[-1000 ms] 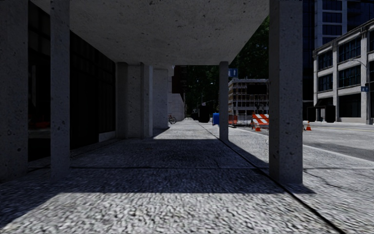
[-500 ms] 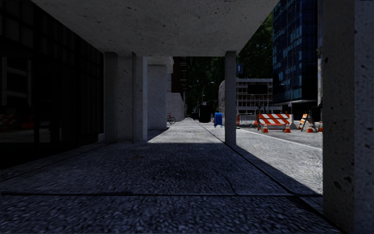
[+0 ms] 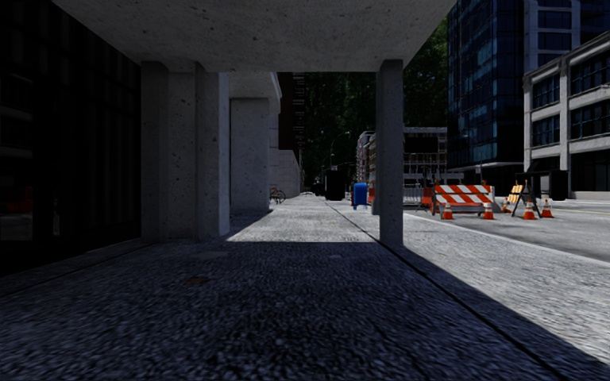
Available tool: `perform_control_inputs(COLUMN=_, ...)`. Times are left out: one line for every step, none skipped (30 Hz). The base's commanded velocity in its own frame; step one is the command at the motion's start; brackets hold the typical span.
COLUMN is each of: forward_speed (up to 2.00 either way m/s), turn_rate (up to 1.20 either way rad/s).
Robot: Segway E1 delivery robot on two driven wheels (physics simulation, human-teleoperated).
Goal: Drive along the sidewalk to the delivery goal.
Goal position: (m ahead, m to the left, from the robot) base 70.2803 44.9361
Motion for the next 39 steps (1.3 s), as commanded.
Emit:
perform_control_inputs(forward_speed=2.00, turn_rate=-0.11)
perform_control_inputs(forward_speed=2.00, turn_rate=-0.11)
perform_control_inputs(forward_speed=2.00, turn_rate=-0.11)
perform_control_inputs(forward_speed=2.00, turn_rate=-0.12)
perform_control_inputs(forward_speed=2.00, turn_rate=-0.12)
perform_control_inputs(forward_speed=2.00, turn_rate=-0.13)
perform_control_inputs(forward_speed=2.00, turn_rate=-0.13)
perform_control_inputs(forward_speed=2.00, turn_rate=-0.13)
perform_control_inputs(forward_speed=2.00, turn_rate=-0.13)
perform_control_inputs(forward_speed=2.00, turn_rate=-0.13)
perform_control_inputs(forward_speed=2.00, turn_rate=-0.13)
perform_control_inputs(forward_speed=2.00, turn_rate=-0.13)
perform_control_inputs(forward_speed=2.00, turn_rate=-0.13)
perform_control_inputs(forward_speed=2.00, turn_rate=-0.13)
perform_control_inputs(forward_speed=2.00, turn_rate=-0.13)
perform_control_inputs(forward_speed=2.00, turn_rate=-0.15)
perform_control_inputs(forward_speed=2.00, turn_rate=-0.19)
perform_control_inputs(forward_speed=2.00, turn_rate=-0.20)
perform_control_inputs(forward_speed=2.00, turn_rate=-0.20)
perform_control_inputs(forward_speed=2.00, turn_rate=-0.20)
perform_control_inputs(forward_speed=2.00, turn_rate=-0.20)
perform_control_inputs(forward_speed=2.00, turn_rate=-0.20)
perform_control_inputs(forward_speed=2.00, turn_rate=-0.20)
perform_control_inputs(forward_speed=2.00, turn_rate=-0.20)
perform_control_inputs(forward_speed=2.00, turn_rate=-0.20)
perform_control_inputs(forward_speed=2.00, turn_rate=-0.20)
perform_control_inputs(forward_speed=2.00, turn_rate=-0.20)
perform_control_inputs(forward_speed=2.00, turn_rate=-0.20)
perform_control_inputs(forward_speed=2.00, turn_rate=-0.11)
perform_control_inputs(forward_speed=2.00, turn_rate=0.00)
perform_control_inputs(forward_speed=2.00, turn_rate=0.00)
perform_control_inputs(forward_speed=2.00, turn_rate=0.00)
perform_control_inputs(forward_speed=2.00, turn_rate=0.00)
perform_control_inputs(forward_speed=2.00, turn_rate=0.00)
perform_control_inputs(forward_speed=2.00, turn_rate=0.00)
perform_control_inputs(forward_speed=2.00, turn_rate=0.00)
perform_control_inputs(forward_speed=2.00, turn_rate=0.00)
perform_control_inputs(forward_speed=2.00, turn_rate=0.00)
perform_control_inputs(forward_speed=2.00, turn_rate=0.00)
